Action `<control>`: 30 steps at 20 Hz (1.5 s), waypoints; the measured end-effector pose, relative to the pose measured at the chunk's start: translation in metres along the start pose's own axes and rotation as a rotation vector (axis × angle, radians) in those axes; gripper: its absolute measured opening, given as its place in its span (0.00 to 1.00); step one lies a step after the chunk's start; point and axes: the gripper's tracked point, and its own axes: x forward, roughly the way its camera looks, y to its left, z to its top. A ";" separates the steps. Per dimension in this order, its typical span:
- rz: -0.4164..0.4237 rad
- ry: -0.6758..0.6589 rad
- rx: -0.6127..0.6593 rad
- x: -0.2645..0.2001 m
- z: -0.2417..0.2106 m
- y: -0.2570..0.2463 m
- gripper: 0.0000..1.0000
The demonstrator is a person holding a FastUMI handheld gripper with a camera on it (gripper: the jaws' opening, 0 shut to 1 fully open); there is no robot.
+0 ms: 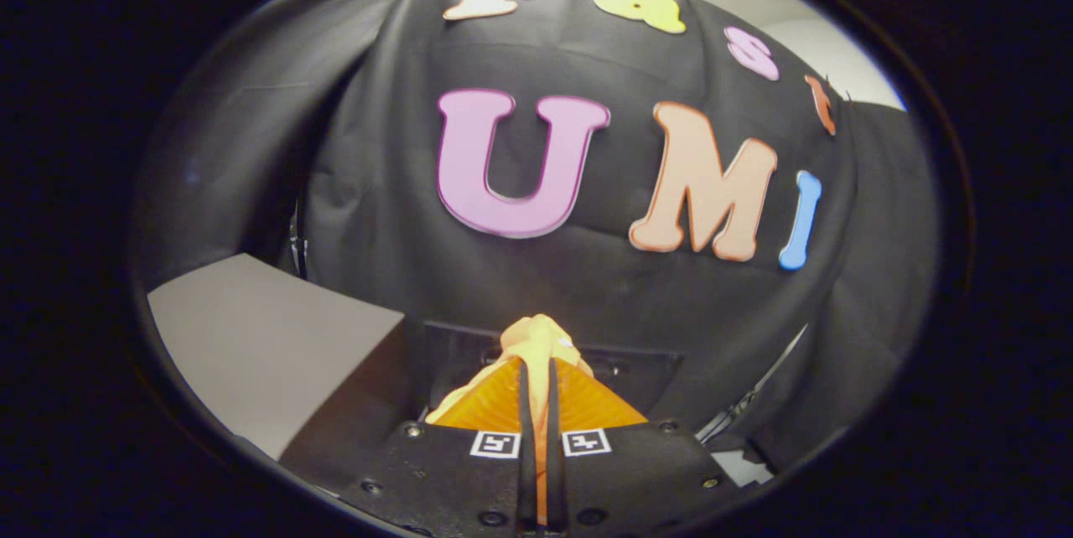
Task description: Put the clothes into the washing machine and then close the washing machine lid.
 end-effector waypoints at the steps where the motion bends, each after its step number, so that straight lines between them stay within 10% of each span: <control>1: 0.007 0.030 0.021 0.007 -0.022 0.000 0.04; 10: -0.017 0.233 0.180 0.065 -0.203 -0.007 0.05; 18: -0.028 0.280 0.297 0.068 -0.242 0.001 0.09; 25: -0.065 0.275 0.372 0.017 -0.218 -0.010 0.92; 30: -0.078 0.226 0.341 -0.033 -0.176 -0.020 0.98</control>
